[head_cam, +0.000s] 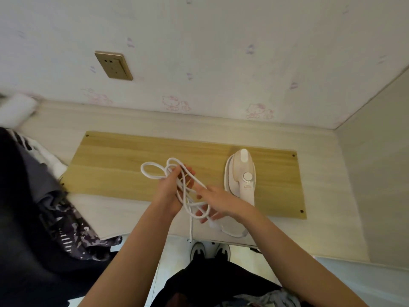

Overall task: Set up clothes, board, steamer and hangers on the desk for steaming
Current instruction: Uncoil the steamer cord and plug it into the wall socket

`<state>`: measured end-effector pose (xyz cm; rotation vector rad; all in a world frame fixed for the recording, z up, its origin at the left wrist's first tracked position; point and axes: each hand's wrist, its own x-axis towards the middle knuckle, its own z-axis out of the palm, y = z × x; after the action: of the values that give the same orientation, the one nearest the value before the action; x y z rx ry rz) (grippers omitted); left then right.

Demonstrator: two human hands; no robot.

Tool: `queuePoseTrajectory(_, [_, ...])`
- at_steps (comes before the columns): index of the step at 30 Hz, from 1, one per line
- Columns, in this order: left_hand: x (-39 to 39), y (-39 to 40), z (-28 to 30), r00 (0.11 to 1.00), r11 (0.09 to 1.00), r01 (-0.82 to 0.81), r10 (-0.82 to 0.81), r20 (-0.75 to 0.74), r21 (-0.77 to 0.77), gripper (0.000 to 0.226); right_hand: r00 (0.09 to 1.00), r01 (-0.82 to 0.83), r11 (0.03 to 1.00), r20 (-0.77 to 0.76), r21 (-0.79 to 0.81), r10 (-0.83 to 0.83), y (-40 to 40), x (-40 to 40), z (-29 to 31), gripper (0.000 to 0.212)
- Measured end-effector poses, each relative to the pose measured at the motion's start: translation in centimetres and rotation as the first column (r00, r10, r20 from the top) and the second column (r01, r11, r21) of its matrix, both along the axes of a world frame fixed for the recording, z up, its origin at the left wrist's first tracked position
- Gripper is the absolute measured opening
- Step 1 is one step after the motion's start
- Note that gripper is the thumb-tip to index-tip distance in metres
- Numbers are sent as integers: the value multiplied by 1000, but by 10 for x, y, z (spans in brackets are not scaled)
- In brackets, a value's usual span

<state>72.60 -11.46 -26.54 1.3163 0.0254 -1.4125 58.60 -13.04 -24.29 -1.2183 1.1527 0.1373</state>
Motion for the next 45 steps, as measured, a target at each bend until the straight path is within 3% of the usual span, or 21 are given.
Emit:
queuePoseTrajectory(4, [2,10,16,976,992,122,-124,177,17,31,998,9,995,56,100,-14,-8,-10,-3,59])
queuePoseTrajectory(6, [9,16,20,872,950,293,-310,380,104,40,981,113,986,142,124,-130,-11,-12,-3,46])
queuePoseTrajectory(8, [19,22,25,718,863,470,-497,487,187,47,922,292,945,219,148,-320,-15,-16,-3,32])
queuePoseTrajectory(11, [31,29,33,624,778,607,-593,509,161,53,813,495,857,271,145,-515,-21,-25,-4,24])
queuePoseTrajectory(16, [51,30,49,604,777,618,-568,559,123,21,707,625,761,285,177,-647,-28,-37,-8,27])
queuePoseTrajectory(18, [62,29,53,569,729,668,-629,531,148,19,664,668,719,284,192,-692,-29,-40,-11,27])
queuePoseTrajectory(22, [89,35,56,365,532,790,-808,463,306,39,498,767,563,267,308,-825,-37,-45,-20,31])
queuePoseTrajectory(24, [106,38,59,334,528,779,-806,488,339,59,471,784,537,266,311,-841,-43,-45,-22,31])
queuePoseTrajectory(26, [121,36,61,403,618,727,-736,543,299,54,499,786,558,258,266,-827,-46,-42,-22,29])
queuePoseTrajectory(29, [129,24,64,500,732,647,-618,607,212,20,628,742,655,198,138,-753,-47,-35,-22,27])
queuePoseTrajectory(34, [131,-1,69,559,811,574,-490,669,114,18,876,474,868,-20,-149,-482,-48,-24,-21,28])
queuePoseTrajectory(37, [137,-14,78,459,779,599,-524,718,185,17,934,212,924,-213,-319,-288,-49,-12,-24,27])
queuePoseTrajectory(39, [143,-22,85,343,740,621,-551,760,256,18,930,121,938,-294,-324,-221,-50,-1,-28,25])
queuePoseTrajectory(43, [161,-38,102,130,691,636,-535,835,344,18,914,190,958,-317,-213,-252,-48,17,-34,22])
queuePoseTrajectory(45, [167,-47,107,54,682,638,-504,862,359,14,903,115,971,-386,-211,-191,-47,24,-31,20])
